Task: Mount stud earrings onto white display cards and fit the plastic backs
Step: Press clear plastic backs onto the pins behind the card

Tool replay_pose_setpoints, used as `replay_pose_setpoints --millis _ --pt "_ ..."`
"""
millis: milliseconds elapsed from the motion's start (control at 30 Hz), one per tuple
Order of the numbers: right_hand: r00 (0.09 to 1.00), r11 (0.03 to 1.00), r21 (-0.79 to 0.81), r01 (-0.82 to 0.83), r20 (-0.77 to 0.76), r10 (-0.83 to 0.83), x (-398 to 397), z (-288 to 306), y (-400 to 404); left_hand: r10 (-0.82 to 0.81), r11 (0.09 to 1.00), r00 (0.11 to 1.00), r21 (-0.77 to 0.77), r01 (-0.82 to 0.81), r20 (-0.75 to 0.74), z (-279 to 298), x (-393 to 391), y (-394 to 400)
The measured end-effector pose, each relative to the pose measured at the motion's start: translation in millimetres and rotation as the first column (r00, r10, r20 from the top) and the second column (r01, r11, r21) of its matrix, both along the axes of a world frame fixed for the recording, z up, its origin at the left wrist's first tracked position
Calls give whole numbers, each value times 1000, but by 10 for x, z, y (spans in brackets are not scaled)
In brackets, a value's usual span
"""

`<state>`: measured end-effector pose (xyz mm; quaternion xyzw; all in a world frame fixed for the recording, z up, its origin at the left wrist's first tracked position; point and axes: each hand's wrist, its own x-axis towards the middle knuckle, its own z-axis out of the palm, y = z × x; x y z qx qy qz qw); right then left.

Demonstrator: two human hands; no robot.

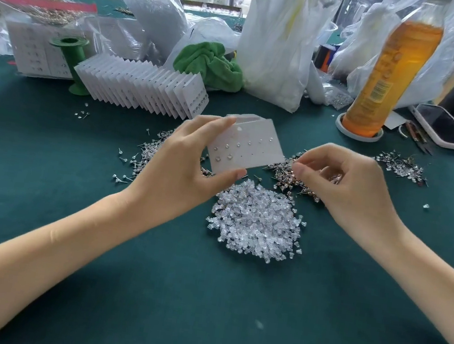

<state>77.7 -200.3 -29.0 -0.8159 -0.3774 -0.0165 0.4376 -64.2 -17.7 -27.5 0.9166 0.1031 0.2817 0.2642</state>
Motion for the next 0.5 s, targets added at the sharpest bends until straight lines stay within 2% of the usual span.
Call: replay_pose_setpoints --millis 67,100,233,367,500 --pt "971 981 -192 37 240 10 33 -43 0 32 999 999 -13 -32 -9 -8 1 41" --pt "958 972 -235 15 281 54 43 -60 12 37 999 999 -16 -37 -11 -11 1 55" --pt "937 958 -274 -78 307 164 73 -80 72 35 999 999 -19 -35 -14 -11 -9 80" --pt "944 971 -232 -65 302 135 92 -39 21 23 1000 999 0 -23 -40 -14 -25 72" --pt "955 965 -256 -50 271 121 110 15 -70 19 1000 998 -3 -19 -52 -20 -31 41"
